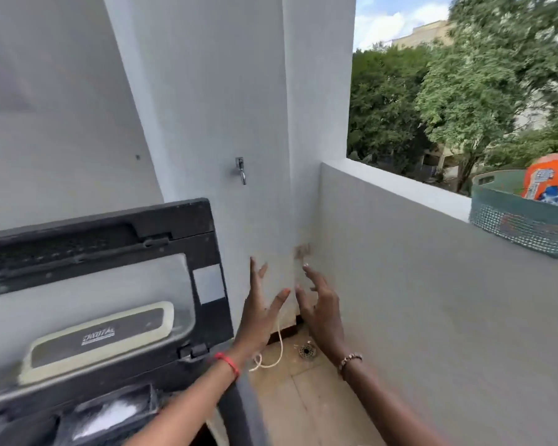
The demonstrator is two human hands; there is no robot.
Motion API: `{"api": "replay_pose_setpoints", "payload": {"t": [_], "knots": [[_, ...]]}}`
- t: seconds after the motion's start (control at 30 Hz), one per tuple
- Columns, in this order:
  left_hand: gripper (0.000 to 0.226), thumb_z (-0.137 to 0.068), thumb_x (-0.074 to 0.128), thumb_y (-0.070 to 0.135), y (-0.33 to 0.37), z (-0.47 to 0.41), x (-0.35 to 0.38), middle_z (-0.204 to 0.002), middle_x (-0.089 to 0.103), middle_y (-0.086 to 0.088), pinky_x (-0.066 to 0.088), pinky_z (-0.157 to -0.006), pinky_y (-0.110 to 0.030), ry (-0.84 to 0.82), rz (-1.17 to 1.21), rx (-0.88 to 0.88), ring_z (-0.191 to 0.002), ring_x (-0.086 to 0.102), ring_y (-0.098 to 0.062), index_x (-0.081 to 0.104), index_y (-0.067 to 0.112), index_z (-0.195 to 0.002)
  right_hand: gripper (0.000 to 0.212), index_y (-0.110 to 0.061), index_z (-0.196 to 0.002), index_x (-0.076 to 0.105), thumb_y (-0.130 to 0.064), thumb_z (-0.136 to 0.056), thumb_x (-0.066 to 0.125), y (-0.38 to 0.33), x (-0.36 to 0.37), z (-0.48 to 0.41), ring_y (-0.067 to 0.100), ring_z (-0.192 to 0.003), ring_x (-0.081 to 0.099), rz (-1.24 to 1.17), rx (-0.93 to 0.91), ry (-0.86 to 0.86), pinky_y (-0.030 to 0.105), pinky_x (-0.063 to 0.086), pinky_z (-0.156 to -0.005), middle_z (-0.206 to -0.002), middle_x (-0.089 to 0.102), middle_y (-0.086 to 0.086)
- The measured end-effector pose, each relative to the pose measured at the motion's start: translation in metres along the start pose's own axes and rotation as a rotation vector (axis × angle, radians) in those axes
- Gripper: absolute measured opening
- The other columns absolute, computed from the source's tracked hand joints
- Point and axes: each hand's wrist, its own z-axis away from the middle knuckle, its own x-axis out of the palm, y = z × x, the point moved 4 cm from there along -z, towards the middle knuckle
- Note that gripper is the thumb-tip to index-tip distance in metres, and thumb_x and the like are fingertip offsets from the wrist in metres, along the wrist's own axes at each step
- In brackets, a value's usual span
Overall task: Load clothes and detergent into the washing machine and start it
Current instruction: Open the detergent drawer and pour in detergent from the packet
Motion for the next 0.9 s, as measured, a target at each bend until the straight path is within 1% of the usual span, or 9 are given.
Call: {"api": "replay_pose_setpoints", "payload": {"t": [0.17,0.27,0.4,0.5,0.57,0.7,0.77,0.83,0.9], "knots": [[0.089,-0.088,0.059,0.025,-0.078,0.09,-0.137,-0.15,0.006,0.019,0.014,-0.109,-0.014,0.053,-0.237,-0.089,-0.138,0.009,0.004,-0.014,0.048,-0.133,0.032,-0.013,-0.12,0.055,-0.019,-0.088,0.06,-0.037,0.117,0.079,-0.001,-0.096,0.06,-0.158,0.087,-0.293,0.026,0.052,-0.085,-0.107,0.062,-0.008],[0.095,-0.086,0.063,0.021,-0.122,0.138,-0.206,-0.154,-0.004,0.016,0.012,-0.117,-0.029,0.113,-0.345,-0.193,-0.142,0.003,-0.004,-0.013,0.044,-0.138,0.024,-0.013,-0.108,0.063,-0.017,-0.084,0.065,-0.051,0.17,0.121,-0.009,-0.082,0.062,-0.208,0.167,-0.4,0.021,0.051,-0.078,-0.089,0.064,-0.013],[0.095,-0.087,0.061,0.013,-0.161,0.185,-0.262,-0.152,-0.013,0.011,0.005,-0.117,-0.032,0.226,-0.423,-0.321,-0.142,-0.009,-0.01,-0.016,0.034,-0.138,0.039,-0.006,-0.116,0.06,-0.02,-0.08,0.07,-0.059,0.227,0.158,0.007,-0.102,0.061,-0.146,0.251,-0.562,0.023,0.047,-0.089,-0.109,0.066,0.001],[0.084,-0.089,0.059,0.009,-0.191,0.204,-0.287,-0.154,0.013,-0.017,0.016,-0.116,-0.036,0.262,-0.461,-0.497,-0.142,0.016,-0.029,0.0,0.017,-0.148,0.05,-0.006,-0.127,0.053,-0.019,-0.081,0.069,-0.063,0.255,0.17,0.016,-0.117,0.055,-0.046,0.284,-0.608,0.022,0.039,-0.1,-0.124,0.06,0.006],[0.068,-0.09,0.058,0.01,-0.213,0.211,-0.298,-0.135,0.044,-0.03,0.033,-0.109,-0.042,0.29,-0.443,-0.613,-0.127,0.041,-0.04,0.021,0.01,-0.147,0.05,-0.004,-0.128,0.051,-0.01,-0.081,0.067,-0.061,0.267,0.172,0.019,-0.12,0.053,-0.008,0.336,-0.594,0.016,0.033,-0.098,-0.126,0.058,0.006],[0.012,-0.087,0.058,0.002,-0.218,0.209,-0.305,-0.092,0.063,-0.003,0.042,-0.084,-0.023,0.379,-0.493,-0.578,-0.09,0.06,-0.02,0.058,0.009,-0.096,0.044,0.0,-0.123,0.056,0.004,-0.08,0.063,-0.05,0.277,0.175,0.023,-0.109,0.059,0.071,0.439,-0.529,0.015,0.037,-0.085,-0.119,0.062,0.012],[0.021,-0.086,0.057,-0.002,-0.205,0.206,-0.302,-0.075,0.05,0.008,0.035,-0.072,-0.02,0.382,-0.518,-0.534,-0.078,0.047,-0.013,0.051,0.017,-0.08,0.029,0.003,-0.107,0.065,0.007,-0.079,0.062,-0.046,0.278,0.176,0.014,-0.085,0.059,0.119,0.46,-0.499,0.015,0.036,-0.067,-0.1,0.069,0.011],[0.014,-0.085,0.058,-0.004,-0.204,0.206,-0.301,-0.08,0.055,0.004,0.035,-0.07,-0.017,0.392,-0.541,-0.486,-0.079,0.048,-0.009,0.069,0.005,-0.087,0.019,0.006,-0.095,0.07,0.009,-0.079,0.059,-0.041,0.28,0.176,0.007,-0.075,0.05,0.129,0.487,-0.466,0.021,0.036,-0.064,-0.083,0.069,0.005],[0.027,-0.086,0.058,-0.003,-0.206,0.207,-0.303,-0.089,0.06,0.002,0.035,-0.07,-0.011,0.412,-0.537,-0.474,-0.078,0.05,-0.006,0.063,-0.003,-0.113,0.018,0.007,-0.09,0.07,0.012,-0.08,0.057,-0.039,0.281,0.175,0.006,-0.072,0.047,0.103,0.493,-0.432,0.02,0.039,-0.063,-0.077,0.064,0.002]]}}
